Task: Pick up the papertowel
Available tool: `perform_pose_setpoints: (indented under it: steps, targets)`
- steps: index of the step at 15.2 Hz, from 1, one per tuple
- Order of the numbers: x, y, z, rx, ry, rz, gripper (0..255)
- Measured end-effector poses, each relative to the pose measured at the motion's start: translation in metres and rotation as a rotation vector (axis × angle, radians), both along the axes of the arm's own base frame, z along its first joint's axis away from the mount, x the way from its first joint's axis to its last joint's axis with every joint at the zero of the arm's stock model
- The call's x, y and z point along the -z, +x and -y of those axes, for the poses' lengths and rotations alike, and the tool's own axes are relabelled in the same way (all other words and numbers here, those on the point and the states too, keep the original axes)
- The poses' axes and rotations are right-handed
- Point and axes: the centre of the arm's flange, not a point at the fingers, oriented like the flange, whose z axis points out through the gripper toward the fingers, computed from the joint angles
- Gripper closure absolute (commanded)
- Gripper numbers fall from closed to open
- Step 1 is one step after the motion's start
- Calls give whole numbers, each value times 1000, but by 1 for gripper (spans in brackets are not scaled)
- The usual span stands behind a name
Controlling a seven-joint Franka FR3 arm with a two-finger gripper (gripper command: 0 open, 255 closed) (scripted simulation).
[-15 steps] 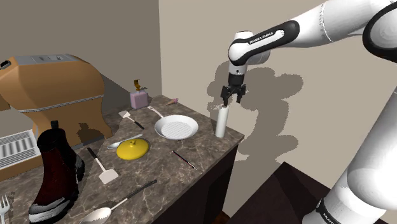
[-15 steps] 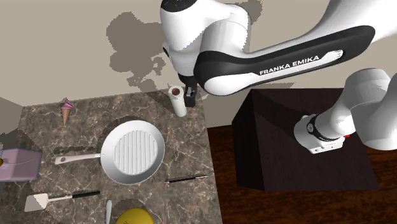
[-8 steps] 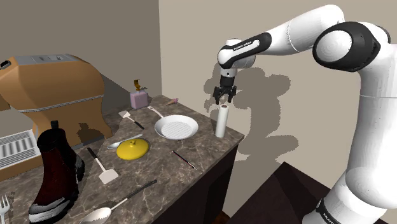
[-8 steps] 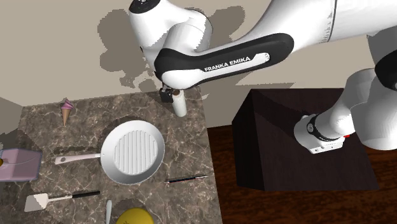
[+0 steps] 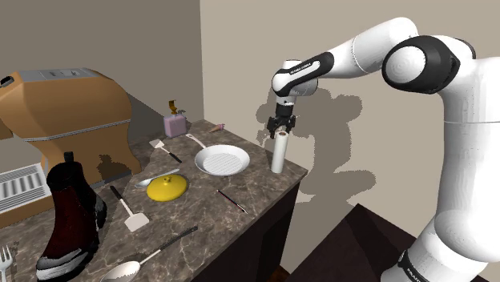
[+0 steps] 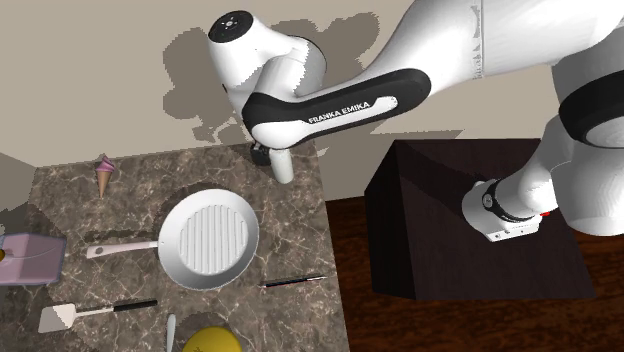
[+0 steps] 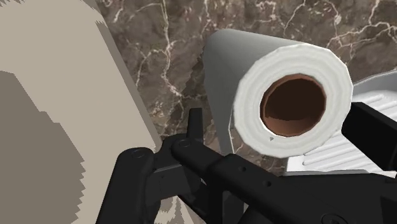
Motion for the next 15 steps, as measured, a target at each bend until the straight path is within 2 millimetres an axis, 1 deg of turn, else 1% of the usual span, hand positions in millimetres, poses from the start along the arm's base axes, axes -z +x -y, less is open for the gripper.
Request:
perform_pose_setpoints:
  steps: [1,2,12,15]
  targets:
    - [3,0,1,0,0,0,0]
    - [5,0,1,0,0,0,255]
    - [6,1,1,0,-1,1,255]
    - [-4,0,0,0,0,1,255]
